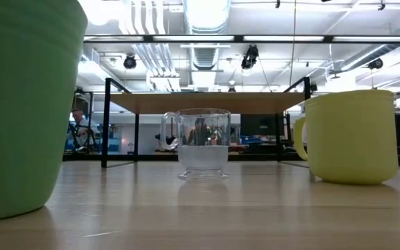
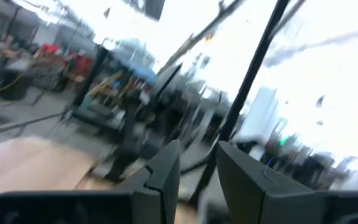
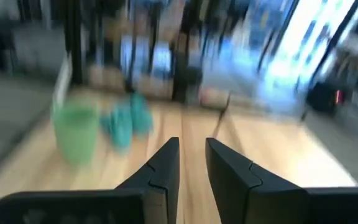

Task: Stack small to large cups/mugs on shelf
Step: Put the transparent cup on the shelf

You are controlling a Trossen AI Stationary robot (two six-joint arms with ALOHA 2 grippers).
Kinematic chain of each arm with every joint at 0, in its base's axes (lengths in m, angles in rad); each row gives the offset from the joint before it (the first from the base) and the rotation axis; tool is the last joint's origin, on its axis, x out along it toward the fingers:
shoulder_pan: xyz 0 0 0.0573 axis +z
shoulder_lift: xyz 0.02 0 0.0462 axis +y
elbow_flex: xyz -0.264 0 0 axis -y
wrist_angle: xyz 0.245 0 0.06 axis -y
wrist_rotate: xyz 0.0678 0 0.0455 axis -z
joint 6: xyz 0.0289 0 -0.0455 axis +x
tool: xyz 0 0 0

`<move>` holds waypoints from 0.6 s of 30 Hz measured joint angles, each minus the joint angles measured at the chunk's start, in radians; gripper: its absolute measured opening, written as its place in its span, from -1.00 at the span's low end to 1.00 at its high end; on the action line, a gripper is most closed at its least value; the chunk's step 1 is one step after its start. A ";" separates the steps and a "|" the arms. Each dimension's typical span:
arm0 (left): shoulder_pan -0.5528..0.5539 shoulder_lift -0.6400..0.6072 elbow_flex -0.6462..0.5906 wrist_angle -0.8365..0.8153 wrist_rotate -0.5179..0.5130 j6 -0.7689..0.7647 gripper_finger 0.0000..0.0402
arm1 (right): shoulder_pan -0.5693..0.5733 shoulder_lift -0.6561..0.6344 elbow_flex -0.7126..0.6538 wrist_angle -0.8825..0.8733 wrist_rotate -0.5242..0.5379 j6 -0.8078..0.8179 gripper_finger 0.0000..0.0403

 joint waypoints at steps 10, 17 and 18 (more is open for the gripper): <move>0.000 -0.010 0.002 0.292 0.024 -0.222 -0.55 | -0.002 0.349 0.422 -0.365 0.007 -0.069 -0.64; -0.001 0.032 0.002 -0.018 0.104 -0.225 -0.55 | -0.002 0.517 0.626 -0.469 0.124 -0.106 -0.64; -0.001 0.046 -0.001 -0.053 0.086 -0.226 -0.55 | -0.002 0.532 0.650 -0.484 0.130 -0.087 -0.64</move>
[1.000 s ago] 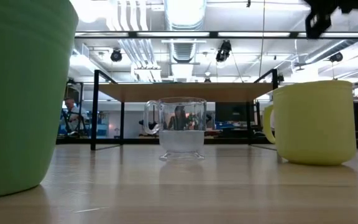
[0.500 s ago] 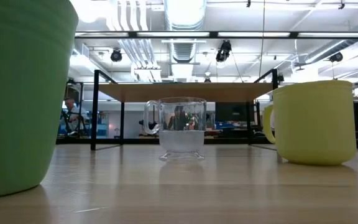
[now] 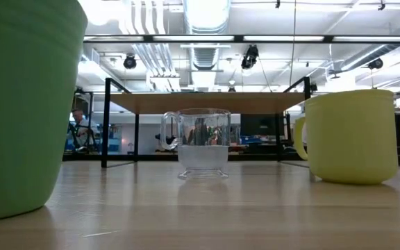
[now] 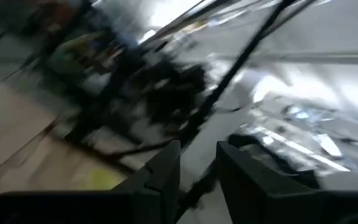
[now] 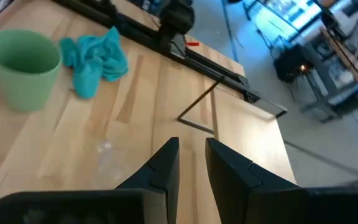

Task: Stack small to large cups/mugs on shelf
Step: Put the transparent cup on the shelf

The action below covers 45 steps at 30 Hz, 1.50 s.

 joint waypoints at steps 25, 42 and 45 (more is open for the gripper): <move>0.001 0.277 0.002 0.201 -0.074 0.184 -0.55 | -0.147 0.151 0.107 -0.225 -0.175 0.258 -0.55; 0.001 0.292 0.002 0.257 -0.069 0.192 -0.55 | -0.234 0.315 0.231 -0.468 -0.468 0.209 -0.26; 0.001 0.294 0.002 0.258 -0.069 0.192 -0.55 | -0.234 0.333 0.270 -0.468 -0.469 0.161 -0.26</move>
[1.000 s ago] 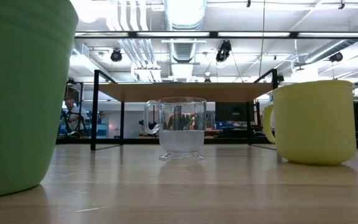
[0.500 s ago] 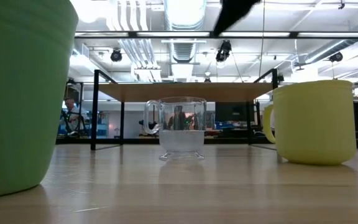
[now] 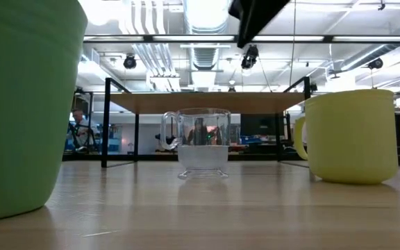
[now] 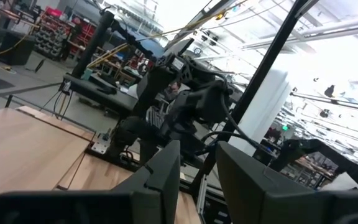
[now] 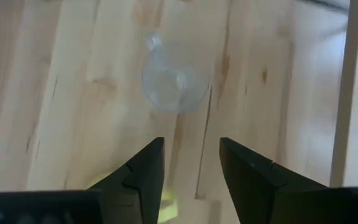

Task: Stack small to large cups/mugs on shelf
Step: Put the transparent cup on the shelf

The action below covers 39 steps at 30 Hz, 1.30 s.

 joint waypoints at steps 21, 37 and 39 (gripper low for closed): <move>0.000 -0.010 0.000 0.010 0.003 -0.057 -0.55 | 0.003 0.275 0.150 0.009 -0.087 -0.204 -0.32; 0.000 -0.052 0.000 0.010 0.002 -0.055 -0.55 | 0.003 0.363 0.174 0.021 -0.090 -0.141 -0.32; 0.000 -0.060 0.000 0.010 0.002 -0.056 -0.55 | 0.002 0.374 0.174 0.027 -0.089 -0.141 -0.32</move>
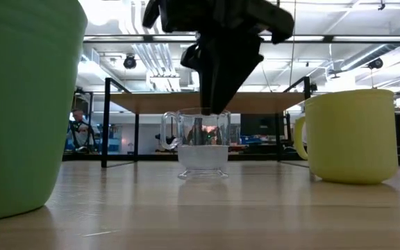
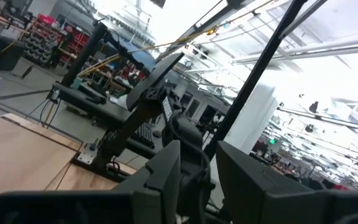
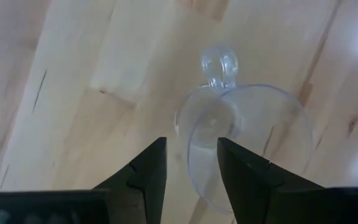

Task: Stack small to large cups/mugs on shelf
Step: Put the transparent cup on the shelf

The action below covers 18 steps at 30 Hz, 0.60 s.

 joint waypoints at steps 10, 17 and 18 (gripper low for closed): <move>0.000 -0.041 0.000 0.000 0.000 0.000 -0.55 | 0.000 0.005 -0.004 0.001 0.003 0.026 -0.33; 0.000 -0.061 0.000 0.000 0.000 0.000 -0.55 | 0.000 0.014 -0.004 0.003 0.003 0.032 -0.43; 0.000 -0.060 0.000 0.000 0.000 -0.002 -0.55 | 0.000 0.017 -0.004 0.003 0.003 0.034 -0.45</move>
